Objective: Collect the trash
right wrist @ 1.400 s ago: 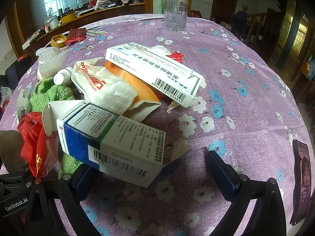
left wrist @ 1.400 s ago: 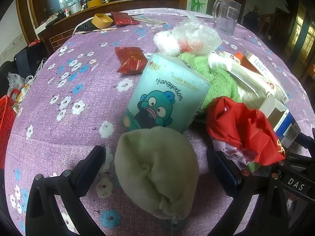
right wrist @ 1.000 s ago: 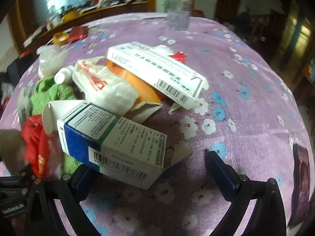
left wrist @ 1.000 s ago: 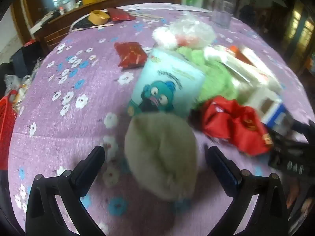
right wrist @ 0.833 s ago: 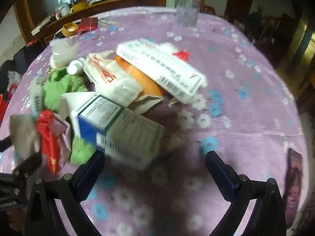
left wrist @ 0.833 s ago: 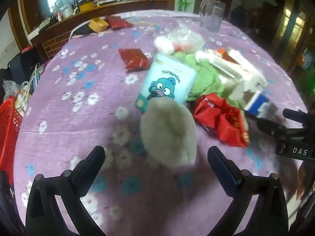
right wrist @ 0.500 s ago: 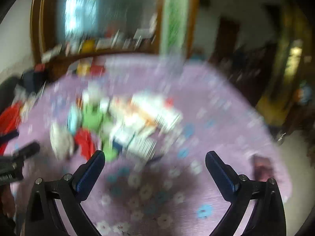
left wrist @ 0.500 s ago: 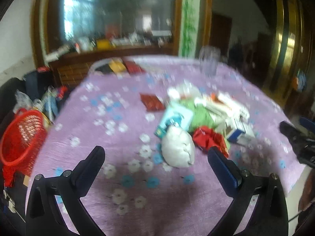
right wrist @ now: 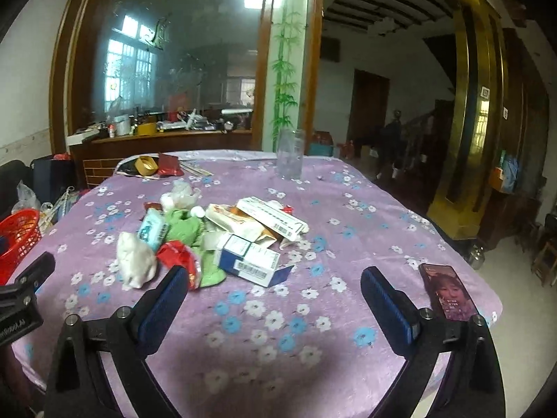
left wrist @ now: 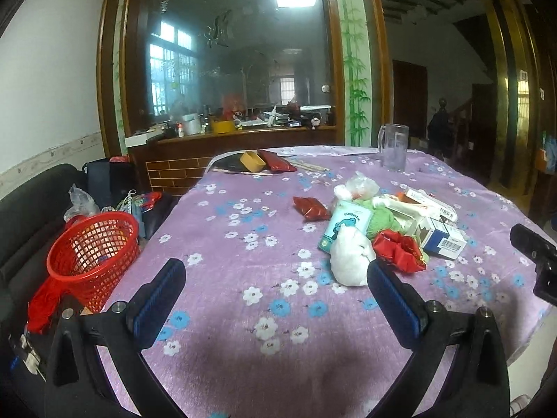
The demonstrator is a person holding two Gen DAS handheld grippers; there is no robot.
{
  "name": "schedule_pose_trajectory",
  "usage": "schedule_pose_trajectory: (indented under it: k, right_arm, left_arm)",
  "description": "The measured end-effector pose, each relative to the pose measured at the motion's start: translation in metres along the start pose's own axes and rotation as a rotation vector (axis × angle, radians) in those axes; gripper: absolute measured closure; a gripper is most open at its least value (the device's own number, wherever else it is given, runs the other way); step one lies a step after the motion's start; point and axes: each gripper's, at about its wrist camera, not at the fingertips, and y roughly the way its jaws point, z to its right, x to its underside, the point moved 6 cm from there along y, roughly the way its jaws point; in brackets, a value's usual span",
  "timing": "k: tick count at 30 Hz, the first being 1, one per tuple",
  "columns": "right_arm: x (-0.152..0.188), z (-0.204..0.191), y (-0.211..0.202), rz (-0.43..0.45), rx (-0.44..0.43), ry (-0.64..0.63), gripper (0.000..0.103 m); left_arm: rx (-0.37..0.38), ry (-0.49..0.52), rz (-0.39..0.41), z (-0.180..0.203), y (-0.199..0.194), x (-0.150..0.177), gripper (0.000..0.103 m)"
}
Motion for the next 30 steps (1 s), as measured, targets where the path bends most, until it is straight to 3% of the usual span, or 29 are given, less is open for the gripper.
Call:
schedule_pose_trajectory:
  k: [7, 30]
  right_arm:
    - [-0.001, -0.004, -0.02, 0.028, -0.031, 0.003, 0.003]
    - [0.004, -0.02, -0.011, -0.001, -0.043, -0.058, 0.003]
  left_arm:
    - [-0.027, 0.021, 0.021, -0.004, -0.007, 0.015, 0.0]
    - [-0.029, 0.027, -0.01, -0.009, 0.0, 0.024, 0.0]
